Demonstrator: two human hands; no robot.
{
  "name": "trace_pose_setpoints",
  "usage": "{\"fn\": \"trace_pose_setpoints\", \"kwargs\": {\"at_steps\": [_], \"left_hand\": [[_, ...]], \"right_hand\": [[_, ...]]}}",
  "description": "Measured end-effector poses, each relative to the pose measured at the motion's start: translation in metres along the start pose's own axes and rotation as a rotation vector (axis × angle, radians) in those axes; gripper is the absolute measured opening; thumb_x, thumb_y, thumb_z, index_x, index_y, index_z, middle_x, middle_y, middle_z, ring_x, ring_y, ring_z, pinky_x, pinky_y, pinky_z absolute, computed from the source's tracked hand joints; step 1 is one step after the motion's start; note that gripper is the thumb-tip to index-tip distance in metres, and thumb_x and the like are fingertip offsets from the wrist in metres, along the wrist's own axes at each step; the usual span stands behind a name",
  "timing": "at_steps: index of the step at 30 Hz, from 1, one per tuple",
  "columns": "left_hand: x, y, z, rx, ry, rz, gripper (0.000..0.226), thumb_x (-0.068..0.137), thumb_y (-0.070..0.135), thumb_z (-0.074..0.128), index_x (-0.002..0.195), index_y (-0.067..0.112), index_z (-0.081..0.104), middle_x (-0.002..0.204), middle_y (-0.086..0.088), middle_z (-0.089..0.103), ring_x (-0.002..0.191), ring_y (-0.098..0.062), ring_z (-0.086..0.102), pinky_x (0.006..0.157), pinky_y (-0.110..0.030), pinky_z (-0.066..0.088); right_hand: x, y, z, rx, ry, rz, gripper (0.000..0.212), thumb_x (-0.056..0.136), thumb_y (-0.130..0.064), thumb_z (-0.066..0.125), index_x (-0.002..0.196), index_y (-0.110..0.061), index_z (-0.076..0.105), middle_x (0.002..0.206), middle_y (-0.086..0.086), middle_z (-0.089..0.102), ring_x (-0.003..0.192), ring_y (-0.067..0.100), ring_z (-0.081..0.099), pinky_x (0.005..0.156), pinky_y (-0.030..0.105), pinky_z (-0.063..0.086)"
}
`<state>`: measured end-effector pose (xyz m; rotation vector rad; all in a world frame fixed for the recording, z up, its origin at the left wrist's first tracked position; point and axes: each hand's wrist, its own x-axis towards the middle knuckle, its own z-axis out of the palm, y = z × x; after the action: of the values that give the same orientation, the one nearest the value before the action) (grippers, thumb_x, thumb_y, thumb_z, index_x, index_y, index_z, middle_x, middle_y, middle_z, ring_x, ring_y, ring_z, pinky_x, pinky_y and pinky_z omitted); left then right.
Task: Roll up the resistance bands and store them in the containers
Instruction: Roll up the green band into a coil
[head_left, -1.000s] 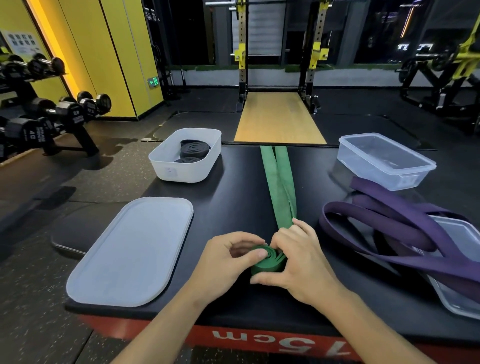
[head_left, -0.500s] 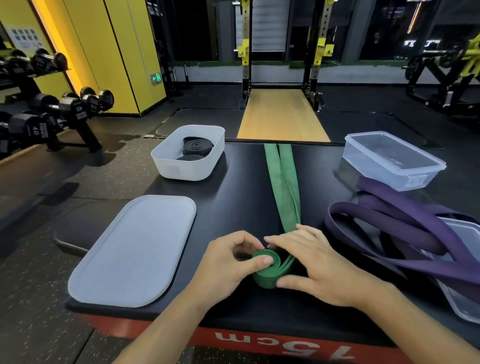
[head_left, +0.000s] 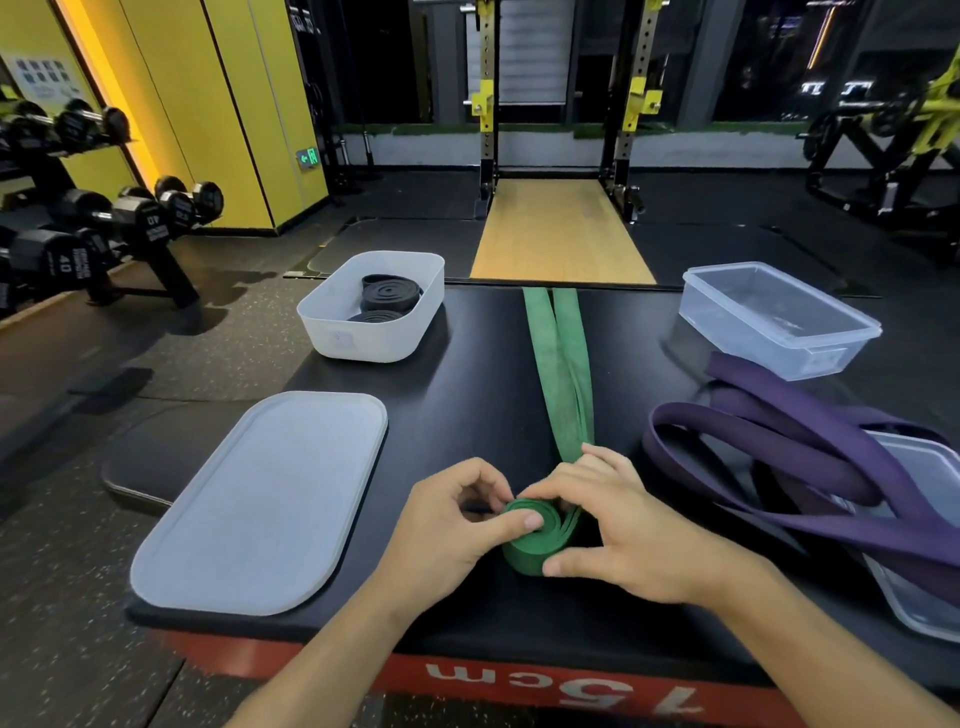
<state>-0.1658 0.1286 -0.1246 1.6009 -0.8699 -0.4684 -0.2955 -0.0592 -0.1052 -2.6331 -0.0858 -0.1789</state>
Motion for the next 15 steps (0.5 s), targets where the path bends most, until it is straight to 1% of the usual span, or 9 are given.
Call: {"fn": "trace_pose_setpoints", "kwargs": {"at_steps": [3,5,7,10,11,12,13,14,15], "left_hand": [[-0.002,0.002,0.0,-0.02,-0.022,-0.003,0.011,0.083,0.023,0.087,0.09,0.02,0.079,0.089,0.0,0.078,0.088,-0.021,0.074,0.086,-0.04,0.06],[-0.003,0.003,-0.001,-0.005,-0.036,0.004,0.015,0.086,0.025,0.084,0.1,0.021,0.083,0.096,0.003,0.08,0.094,-0.018,0.075,0.088,-0.037,0.059],[-0.003,0.004,-0.002,0.022,-0.055,0.028,0.021,0.086,0.029,0.082,0.107,0.024,0.082,0.101,0.005,0.079,0.096,-0.018,0.073,0.088,-0.036,0.059],[-0.001,0.003,0.0,0.076,-0.106,0.056,0.027,0.086,0.034,0.083,0.112,0.028,0.08,0.105,0.005,0.075,0.098,-0.021,0.071,0.087,-0.038,0.058],[-0.001,0.003,0.001,0.096,-0.133,0.067,0.026,0.088,0.034,0.082,0.113,0.03,0.079,0.106,0.005,0.074,0.099,-0.021,0.07,0.087,-0.037,0.057],[-0.001,0.003,0.002,0.111,-0.161,0.079,0.024,0.09,0.033,0.08,0.114,0.031,0.079,0.106,0.006,0.072,0.101,-0.02,0.069,0.088,-0.033,0.056],[-0.001,0.003,0.002,0.112,-0.186,0.084,0.021,0.093,0.031,0.077,0.114,0.033,0.078,0.107,0.008,0.071,0.102,-0.019,0.068,0.089,-0.03,0.054],[-0.001,0.004,0.0,0.104,-0.207,0.08,0.02,0.096,0.029,0.074,0.115,0.034,0.078,0.108,0.01,0.068,0.103,-0.015,0.067,0.09,-0.026,0.052],[-0.001,0.005,-0.002,0.097,-0.229,0.069,0.021,0.096,0.029,0.074,0.116,0.036,0.078,0.108,0.013,0.064,0.102,-0.01,0.065,0.091,-0.023,0.05]], "right_hand": [[-0.001,0.0,0.003,-0.011,0.117,0.039,0.053,0.069,-0.071,0.077,0.109,-0.04,0.061,0.101,-0.02,0.059,0.113,0.002,0.053,0.126,0.03,-0.002],[-0.003,-0.002,0.009,-0.034,0.199,0.054,0.054,0.061,-0.077,0.078,0.096,-0.042,0.057,0.09,-0.021,0.056,0.103,0.001,0.054,0.126,0.032,0.004],[-0.003,-0.004,0.013,-0.063,0.262,0.073,0.058,0.057,-0.083,0.076,0.091,-0.042,0.053,0.084,-0.023,0.051,0.096,-0.001,0.053,0.125,0.03,0.008],[-0.001,-0.01,0.021,-0.13,0.339,0.115,0.07,0.053,-0.09,0.071,0.083,-0.031,0.05,0.078,-0.02,0.046,0.084,0.004,0.049,0.122,0.033,0.019],[0.001,-0.015,0.026,-0.157,0.387,0.117,0.073,0.053,-0.091,0.07,0.079,-0.028,0.046,0.075,-0.018,0.042,0.079,0.007,0.045,0.118,0.036,0.026],[0.004,-0.021,0.032,-0.184,0.444,0.117,0.075,0.054,-0.091,0.071,0.075,-0.025,0.042,0.072,-0.016,0.038,0.075,0.012,0.041,0.11,0.037,0.034],[0.006,-0.028,0.037,-0.208,0.497,0.124,0.076,0.055,-0.09,0.071,0.072,-0.024,0.038,0.07,-0.014,0.035,0.071,0.014,0.037,0.098,0.035,0.04],[0.008,-0.035,0.04,-0.23,0.534,0.142,0.075,0.057,-0.089,0.07,0.071,-0.023,0.036,0.069,-0.014,0.033,0.069,0.015,0.035,0.085,0.032,0.039],[0.009,-0.039,0.041,-0.251,0.544,0.167,0.076,0.057,-0.091,0.068,0.07,-0.024,0.035,0.069,-0.013,0.032,0.068,0.016,0.033,0.076,0.03,0.035]]}}
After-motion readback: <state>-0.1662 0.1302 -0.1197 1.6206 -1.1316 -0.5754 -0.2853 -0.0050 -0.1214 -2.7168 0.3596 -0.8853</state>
